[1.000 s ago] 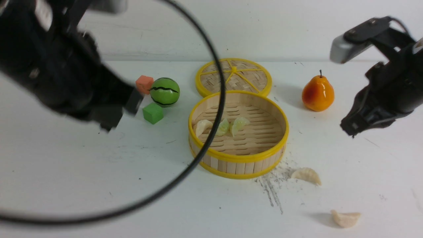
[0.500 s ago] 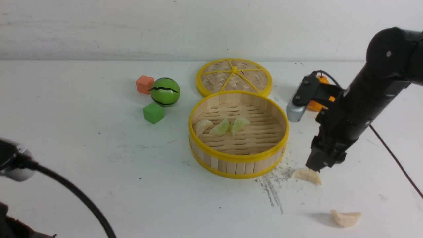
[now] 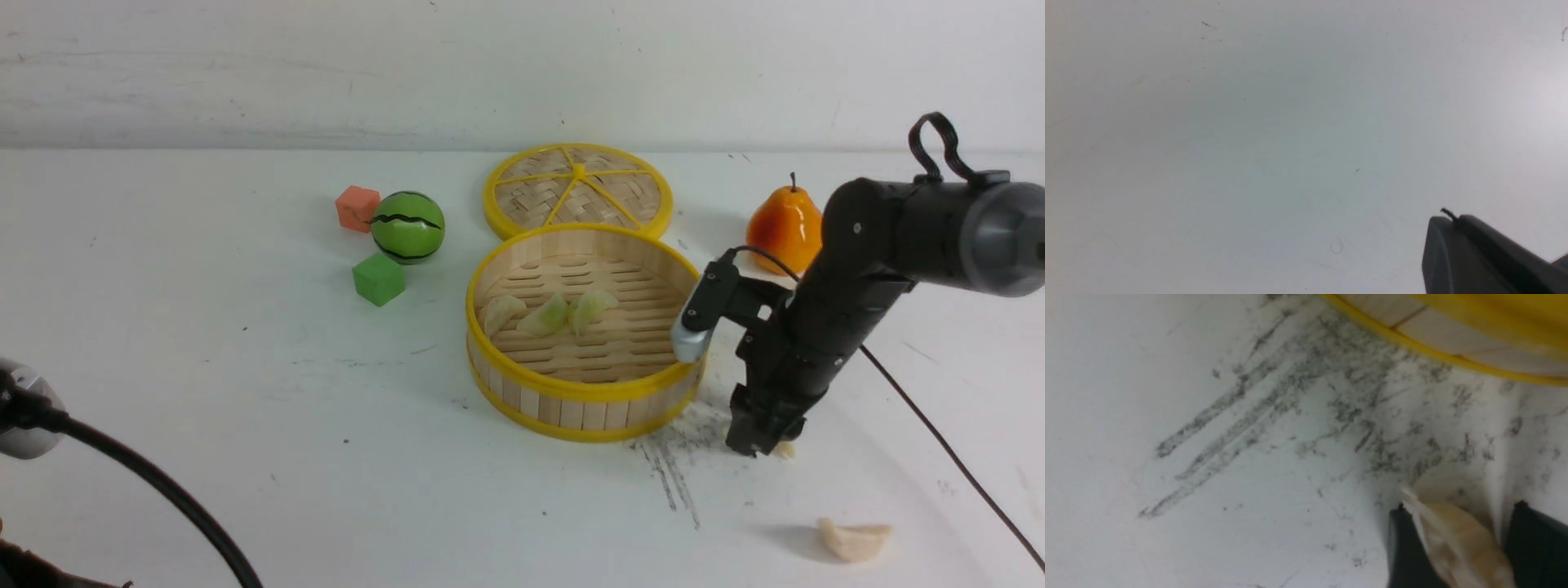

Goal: Put the dumplings into the steamer on the white table.
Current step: 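Reach for and grasp a dumpling lying on the table beside the steamer, then place the dumpling in the bamboo steamer basket with the right gripper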

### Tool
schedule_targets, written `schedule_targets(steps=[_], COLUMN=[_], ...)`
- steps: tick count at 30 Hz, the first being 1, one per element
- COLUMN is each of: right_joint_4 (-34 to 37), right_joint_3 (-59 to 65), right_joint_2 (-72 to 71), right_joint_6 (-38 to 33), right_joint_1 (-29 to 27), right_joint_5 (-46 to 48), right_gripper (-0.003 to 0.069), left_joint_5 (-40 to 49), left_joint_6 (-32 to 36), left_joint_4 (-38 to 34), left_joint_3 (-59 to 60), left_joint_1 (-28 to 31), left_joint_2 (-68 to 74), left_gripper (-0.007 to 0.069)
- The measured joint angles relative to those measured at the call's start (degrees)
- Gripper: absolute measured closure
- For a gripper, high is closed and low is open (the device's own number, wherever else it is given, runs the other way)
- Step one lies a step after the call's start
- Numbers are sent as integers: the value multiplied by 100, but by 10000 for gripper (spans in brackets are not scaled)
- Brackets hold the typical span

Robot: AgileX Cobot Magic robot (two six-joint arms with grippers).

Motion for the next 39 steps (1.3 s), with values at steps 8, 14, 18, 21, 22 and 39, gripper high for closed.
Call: schedule_targets(steps=[8,14,18,21,22,39], right_joint_4=[-208,-271,-562,-1009,-1160,-2141], right_joint_3=[-323,-1235,-1905,-2059,-2079,-2211], right_joint_2=[-291,-950,-943,-695,-568,621], right_joint_6=[528,1877,2897,3584,3832,5980], right_joint_1=[24,475,1020,1237,1263,1264], right_joint_5=[575,745,713,558,488,177], right_gripper=[475,475,475,475,475,287], left_joint_5=[17,-4,-108,-131,-131,-23], left_joint_6=[0,0,0,0,0,0], left_joint_4=[12,97,132,130,130,107], left_joint_3=[5,6,6,6,6,6], left_joint_1=[0,0,0,0,0,0], left_joint_2=[0,0,0,0,0,0], left_gripper=[638,638,638,638,638,635])
